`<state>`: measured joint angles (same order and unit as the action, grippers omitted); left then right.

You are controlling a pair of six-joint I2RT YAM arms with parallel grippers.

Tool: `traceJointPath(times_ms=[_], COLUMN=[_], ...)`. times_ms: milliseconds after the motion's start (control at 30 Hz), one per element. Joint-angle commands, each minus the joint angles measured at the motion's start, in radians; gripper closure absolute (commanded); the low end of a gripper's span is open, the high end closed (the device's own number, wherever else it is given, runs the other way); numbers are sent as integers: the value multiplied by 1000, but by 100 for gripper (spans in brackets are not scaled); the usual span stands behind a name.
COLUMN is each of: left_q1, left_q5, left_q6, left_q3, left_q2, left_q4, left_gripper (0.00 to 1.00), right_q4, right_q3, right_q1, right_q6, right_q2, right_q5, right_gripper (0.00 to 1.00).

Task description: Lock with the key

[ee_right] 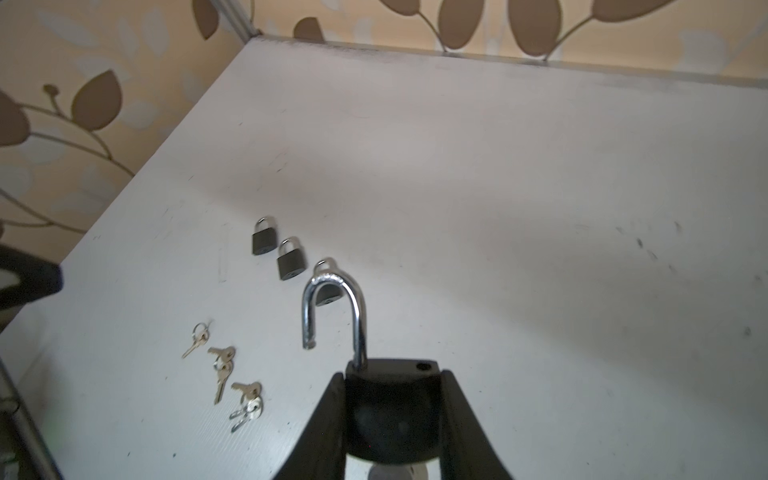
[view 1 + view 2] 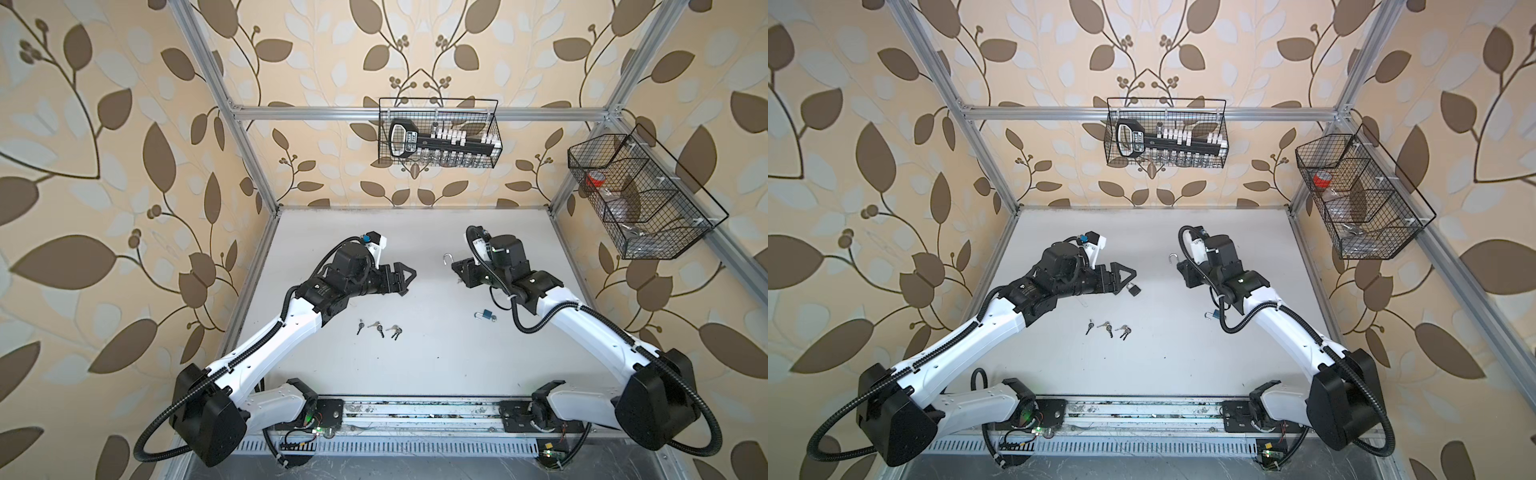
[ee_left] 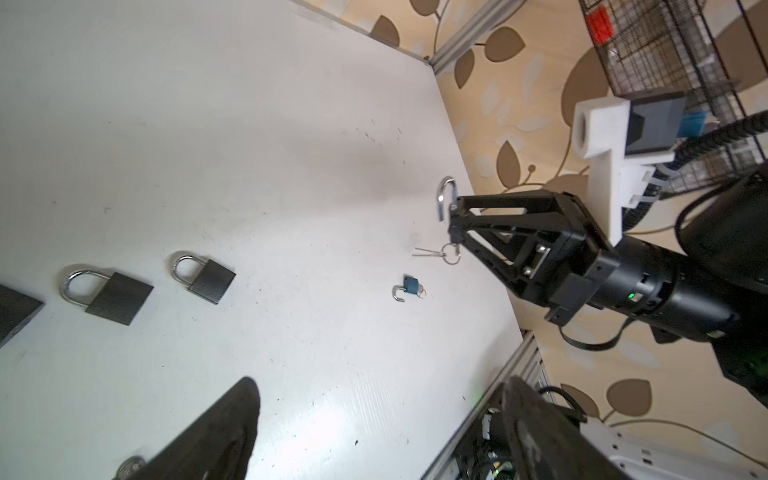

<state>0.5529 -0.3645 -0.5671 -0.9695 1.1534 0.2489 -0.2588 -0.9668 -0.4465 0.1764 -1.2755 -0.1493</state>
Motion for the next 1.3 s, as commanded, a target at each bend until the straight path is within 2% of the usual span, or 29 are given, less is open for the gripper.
traceJointPath(times_ms=[0, 200, 300, 567, 900, 1000, 1267], left_q1=[-3, -2, -2, -1, 0, 2, 7], left_q5=[-89, -244, -277, -313, -315, -317, -327], left_q6=[80, 73, 73, 78, 67, 65, 65], left_q3=[-56, -29, -23, -18, 3, 1, 1], left_q2=[-66, -80, -75, -75, -72, -72, -68], left_q4=[41, -47, -55, -65, -80, -86, -92], left_gripper=[12, 27, 35, 51, 54, 60, 84], right_q4=[-49, -81, -76, -42, -11, -11, -9], right_q3=[-48, -92, -100, -91, -72, -70, -75], right_q1=[-110, -243, -285, -288, -289, -290, -294], right_q6=[-100, -132, -133, -114, -101, -101, -99], right_q2=[49, 74, 80, 104, 133, 127, 116], right_q5=[-70, -106, -98, -137, -169, -185, -179], right_gripper=[100, 100, 100, 100, 100, 100, 100])
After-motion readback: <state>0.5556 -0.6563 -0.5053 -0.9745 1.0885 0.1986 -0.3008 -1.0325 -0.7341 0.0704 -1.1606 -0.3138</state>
